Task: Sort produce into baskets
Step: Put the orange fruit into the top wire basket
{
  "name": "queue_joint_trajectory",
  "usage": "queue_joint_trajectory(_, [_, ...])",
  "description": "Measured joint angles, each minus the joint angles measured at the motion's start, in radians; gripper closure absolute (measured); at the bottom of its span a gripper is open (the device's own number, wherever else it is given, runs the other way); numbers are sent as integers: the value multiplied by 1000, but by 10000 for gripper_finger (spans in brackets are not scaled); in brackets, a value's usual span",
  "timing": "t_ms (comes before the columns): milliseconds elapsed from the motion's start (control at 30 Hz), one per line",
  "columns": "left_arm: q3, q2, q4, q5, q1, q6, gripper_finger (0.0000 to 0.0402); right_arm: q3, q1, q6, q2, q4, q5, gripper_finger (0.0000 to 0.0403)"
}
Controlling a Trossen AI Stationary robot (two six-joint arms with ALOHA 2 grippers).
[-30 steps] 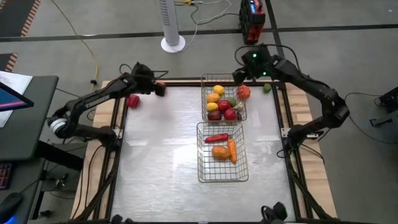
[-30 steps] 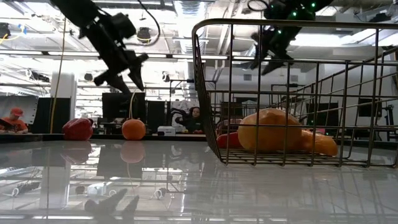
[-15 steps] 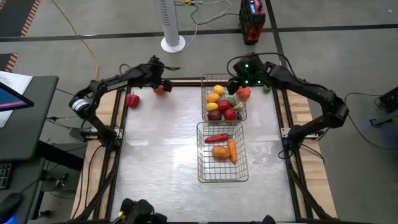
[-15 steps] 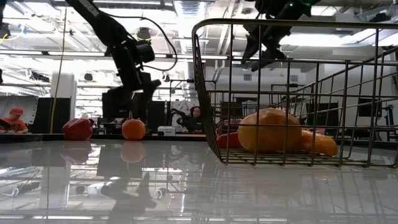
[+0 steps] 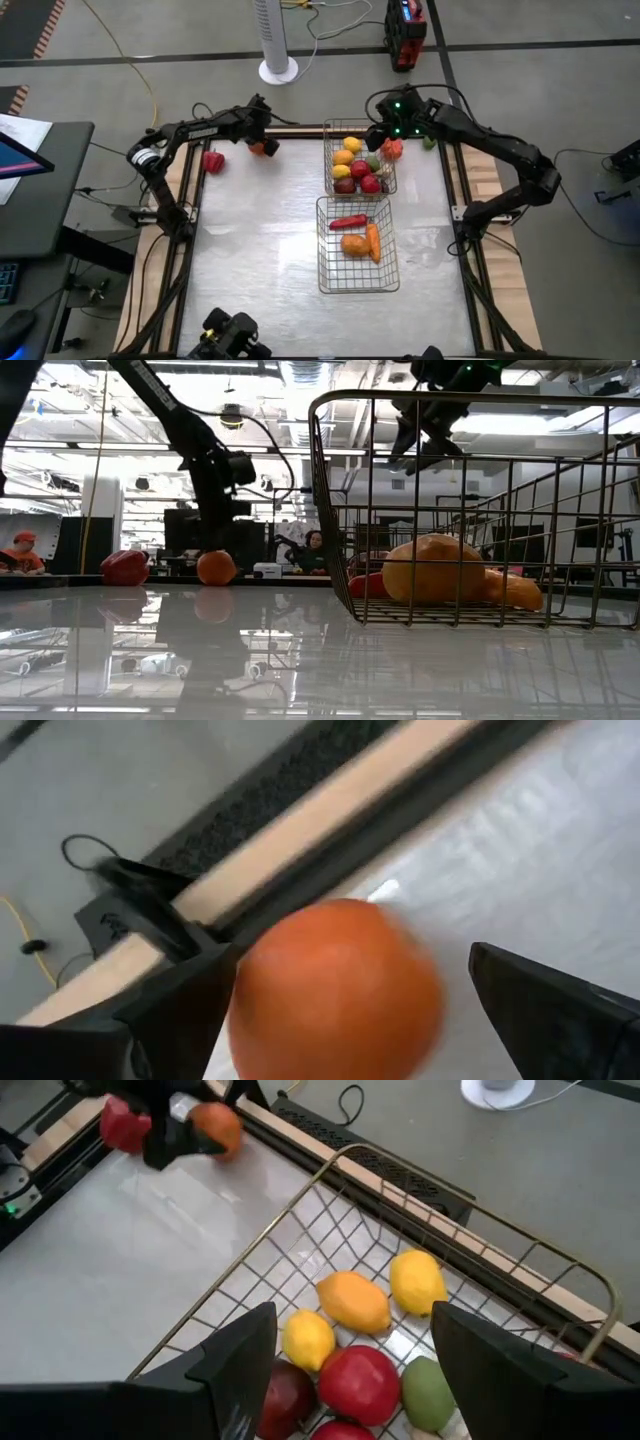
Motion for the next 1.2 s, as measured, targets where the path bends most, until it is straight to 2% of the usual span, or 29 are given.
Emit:
queue_joint_trajectory(233, [-1,38,-58,-39,-4,24,21,0,-4,3,0,-2,0,112])
queue_joint_trajectory(500, [0,37,-95,-19,-4,31,61,0,-19,-2,0,26,-1,112])
queue_joint_trajectory(633, [0,29,-108,-2,-4,21,65,0,-31,4,0,34,-3,112])
queue_joint_trajectory(767, [-3,-34,-109,156,-5,-48,67,0,-27,13,0,32,-6,112])
queue_joint_trajectory(900, [-3,-140,6,446,-15,-138,68,0,-13,13,0,35,-11,112])
queue_joint_trajectory(967, [-3,-193,97,557,-42,-178,68,0,-9,13,0,41,-11,112])
queue_joint_trajectory(1033, [-1,-237,192,597,-80,-212,68,0,-10,13,0,47,-10,112])
queue_joint_trajectory(1200, [-1,-268,359,578,-198,-270,65,0,-11,37,0,54,-10,112])
